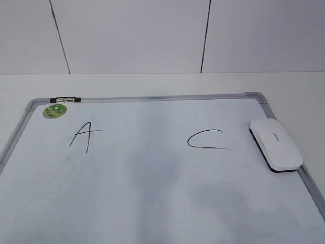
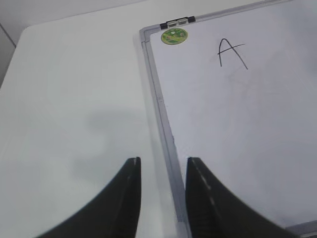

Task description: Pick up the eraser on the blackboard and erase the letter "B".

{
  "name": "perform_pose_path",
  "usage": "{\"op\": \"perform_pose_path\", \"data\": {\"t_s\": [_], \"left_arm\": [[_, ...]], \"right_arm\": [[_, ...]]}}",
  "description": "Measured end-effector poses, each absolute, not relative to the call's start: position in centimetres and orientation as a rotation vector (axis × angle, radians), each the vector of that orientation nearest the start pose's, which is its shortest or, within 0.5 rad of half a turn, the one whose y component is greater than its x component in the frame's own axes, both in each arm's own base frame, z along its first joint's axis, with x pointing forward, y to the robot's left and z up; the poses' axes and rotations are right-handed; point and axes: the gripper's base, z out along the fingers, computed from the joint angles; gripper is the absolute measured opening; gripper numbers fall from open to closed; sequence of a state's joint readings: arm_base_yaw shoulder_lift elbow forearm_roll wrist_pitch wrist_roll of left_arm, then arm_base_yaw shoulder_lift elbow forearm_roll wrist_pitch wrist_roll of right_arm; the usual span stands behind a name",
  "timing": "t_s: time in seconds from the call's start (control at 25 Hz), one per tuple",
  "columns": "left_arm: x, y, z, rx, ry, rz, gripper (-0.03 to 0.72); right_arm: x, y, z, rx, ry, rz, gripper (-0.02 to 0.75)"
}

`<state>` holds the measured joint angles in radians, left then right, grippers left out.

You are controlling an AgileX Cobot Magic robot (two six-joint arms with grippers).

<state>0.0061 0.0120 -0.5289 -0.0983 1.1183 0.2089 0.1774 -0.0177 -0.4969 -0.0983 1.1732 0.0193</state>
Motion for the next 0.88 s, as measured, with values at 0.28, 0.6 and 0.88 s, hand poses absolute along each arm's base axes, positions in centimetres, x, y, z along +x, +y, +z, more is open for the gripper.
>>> {"op": "perform_pose_path", "data": {"t_s": [0.28, 0.6, 0.88], "left_arm": [[-0.9, -0.81, 28.04, 0.223, 2.07, 0.01, 0.239], [-0.9, -0.88, 28.05, 0.219, 2.069, 0.003, 0.239], [-0.88, -1.07, 28.06, 0.184, 2.071, 0.001, 0.239]], "right_arm": [[-0.94, -1.02, 26.61, -0.157, 2.131, -0.006, 0.282], [-0.93, -1.03, 26.62, -0.157, 2.129, -0.008, 0.282], [-0.98, -0.97, 26.64, -0.096, 2.131, -0.042, 0.282]]}}
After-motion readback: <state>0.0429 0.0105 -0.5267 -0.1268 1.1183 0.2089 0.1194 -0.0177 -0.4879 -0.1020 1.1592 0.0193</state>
